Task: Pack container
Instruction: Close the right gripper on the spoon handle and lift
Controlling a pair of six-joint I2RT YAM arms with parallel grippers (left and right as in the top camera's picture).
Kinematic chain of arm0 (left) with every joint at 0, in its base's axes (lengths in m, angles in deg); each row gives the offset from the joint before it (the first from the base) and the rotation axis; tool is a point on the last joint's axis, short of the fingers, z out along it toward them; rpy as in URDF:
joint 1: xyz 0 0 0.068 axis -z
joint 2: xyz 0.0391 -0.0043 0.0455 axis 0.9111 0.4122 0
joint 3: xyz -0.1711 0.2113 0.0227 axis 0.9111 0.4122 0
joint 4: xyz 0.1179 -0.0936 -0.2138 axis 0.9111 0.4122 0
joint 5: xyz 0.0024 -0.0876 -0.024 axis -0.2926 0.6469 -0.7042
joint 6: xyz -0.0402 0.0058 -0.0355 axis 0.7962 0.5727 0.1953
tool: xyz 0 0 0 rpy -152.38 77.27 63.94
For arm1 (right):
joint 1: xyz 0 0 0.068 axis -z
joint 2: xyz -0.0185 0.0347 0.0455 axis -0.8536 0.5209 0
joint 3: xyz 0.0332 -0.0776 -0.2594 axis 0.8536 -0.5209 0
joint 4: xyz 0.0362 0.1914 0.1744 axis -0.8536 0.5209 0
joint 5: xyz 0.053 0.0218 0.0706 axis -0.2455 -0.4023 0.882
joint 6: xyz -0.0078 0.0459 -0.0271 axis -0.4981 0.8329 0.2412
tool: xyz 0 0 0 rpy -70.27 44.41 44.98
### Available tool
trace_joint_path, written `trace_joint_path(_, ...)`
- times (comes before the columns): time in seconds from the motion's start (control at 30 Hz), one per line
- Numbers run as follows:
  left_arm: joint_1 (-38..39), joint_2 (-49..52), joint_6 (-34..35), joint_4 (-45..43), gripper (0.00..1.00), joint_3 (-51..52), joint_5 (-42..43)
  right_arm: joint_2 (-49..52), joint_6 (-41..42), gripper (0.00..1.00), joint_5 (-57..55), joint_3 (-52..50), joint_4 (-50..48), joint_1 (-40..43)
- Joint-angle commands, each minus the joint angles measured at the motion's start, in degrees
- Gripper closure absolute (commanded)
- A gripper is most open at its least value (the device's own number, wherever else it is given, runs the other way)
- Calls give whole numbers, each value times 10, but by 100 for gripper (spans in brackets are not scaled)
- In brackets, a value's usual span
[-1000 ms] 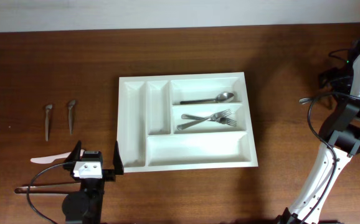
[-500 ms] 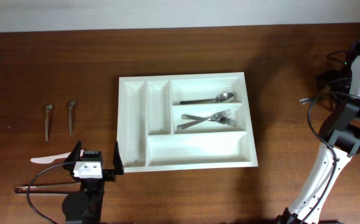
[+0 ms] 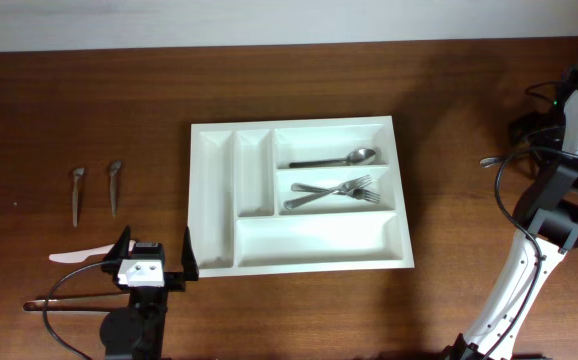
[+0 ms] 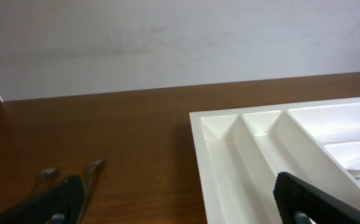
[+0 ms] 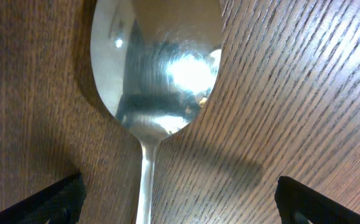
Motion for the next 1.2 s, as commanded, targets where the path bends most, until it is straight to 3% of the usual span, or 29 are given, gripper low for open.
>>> trace_joint_path(0.0,-3,-4,-11,1,1,3,-4,17,1,2,-9,-22,-2,0)
trace_joint_path(0.1,-3,-4,-11,1,1,3,-4,17,1,10,-9,-22,-5,1)
trace_joint_path(0.27,-3,-4,-11,1,1,3,-4,17,3,34,-9,-22,-9,1)
trace_joint_path(0.5,-3,-4,-11,1,1,3,-4,17,2,38,-9,-22,-14,1)
trace_joint_path(0.6,-3,-4,-11,1,1,3,-4,17,2,55,-9,-22,-15,1)
trace_joint_path(0.8,-3,-4,-11,1,1,3,-4,17,2,65,-9,-22,-17,0)
trace_joint_path(0.93,-3,-4,-11,1,1,3,-4,17,2,95,-8,-20,-17,1)
trace_joint_path(1.17,-3,-4,-11,1,1,3,-4,13,2,96,29,3,-16,0)
